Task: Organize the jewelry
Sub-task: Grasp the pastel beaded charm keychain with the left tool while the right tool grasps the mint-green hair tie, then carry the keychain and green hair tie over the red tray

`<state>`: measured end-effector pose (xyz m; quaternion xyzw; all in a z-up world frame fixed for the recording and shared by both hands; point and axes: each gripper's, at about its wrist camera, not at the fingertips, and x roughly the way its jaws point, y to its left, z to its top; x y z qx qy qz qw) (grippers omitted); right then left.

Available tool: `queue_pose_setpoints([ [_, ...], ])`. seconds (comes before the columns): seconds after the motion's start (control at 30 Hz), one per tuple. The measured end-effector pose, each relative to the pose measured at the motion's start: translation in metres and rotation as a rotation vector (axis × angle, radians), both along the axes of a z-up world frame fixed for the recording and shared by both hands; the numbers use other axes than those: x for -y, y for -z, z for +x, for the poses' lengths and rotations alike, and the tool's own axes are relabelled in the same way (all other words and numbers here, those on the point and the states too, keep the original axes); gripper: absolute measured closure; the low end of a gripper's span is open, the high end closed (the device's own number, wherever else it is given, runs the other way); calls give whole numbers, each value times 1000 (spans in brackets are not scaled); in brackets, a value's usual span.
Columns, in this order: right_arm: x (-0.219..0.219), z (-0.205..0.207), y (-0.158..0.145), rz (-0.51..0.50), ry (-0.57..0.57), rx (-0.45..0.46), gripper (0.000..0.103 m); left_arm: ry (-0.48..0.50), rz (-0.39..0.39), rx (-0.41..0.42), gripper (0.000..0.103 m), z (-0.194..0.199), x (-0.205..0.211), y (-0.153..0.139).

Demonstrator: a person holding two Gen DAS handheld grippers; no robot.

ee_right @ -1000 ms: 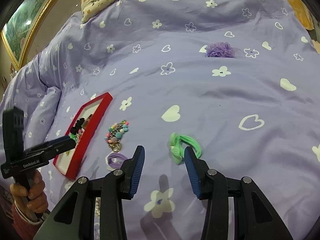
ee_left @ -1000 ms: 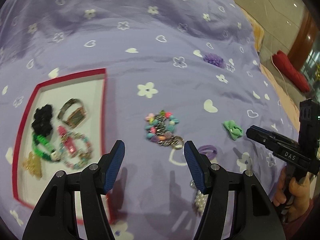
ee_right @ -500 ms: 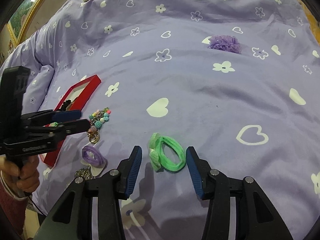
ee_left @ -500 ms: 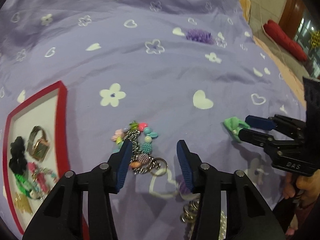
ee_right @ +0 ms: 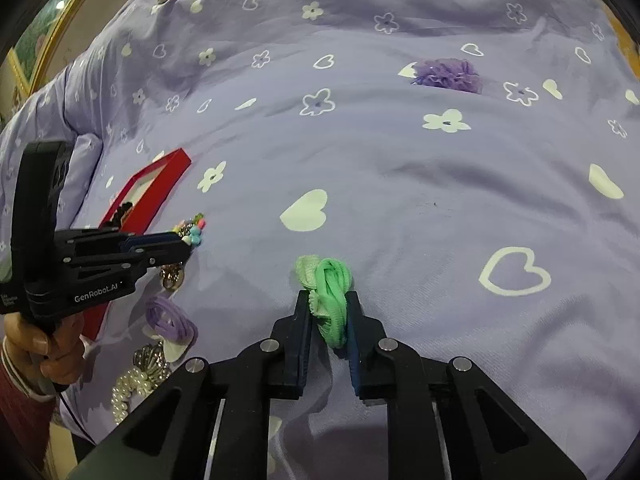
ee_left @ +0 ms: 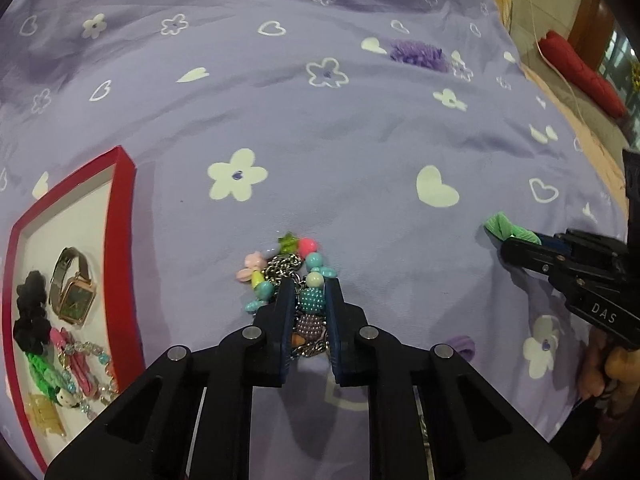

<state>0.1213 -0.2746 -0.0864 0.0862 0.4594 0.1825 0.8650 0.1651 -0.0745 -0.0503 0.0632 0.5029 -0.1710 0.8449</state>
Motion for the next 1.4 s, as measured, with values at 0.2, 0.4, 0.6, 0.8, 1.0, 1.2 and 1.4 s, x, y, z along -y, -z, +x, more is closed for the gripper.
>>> queue_pose_setpoints([
  [0.2, 3, -7, -11, 40, 14, 22, 91, -19, -48, 54, 90, -13, -11, -22],
  [0.4, -3, -12, -28, 76, 10, 50, 91, -42, -120, 94, 90, -29, -26, -47],
  [0.6, -14, -19, -43, 104, -17, 75, 91, -70, -190, 116, 92, -43, -47, -66],
  [0.8, -31, -27, -49, 110, -52, 86, 91, -103, -204, 146, 92, -57, -65, -78],
  [1.0, -49, -35, -55, 120, -89, 91, 91, -144, -221, 175, 92, -70, -85, -88],
  [1.2, -79, -39, -60, 130, -149, 95, 91, -207, -231, 197, 92, -84, -113, -93],
  [1.4, -114, -41, -63, 145, -216, 89, 91, -290, -242, 211, 92, -98, -152, -93],
])
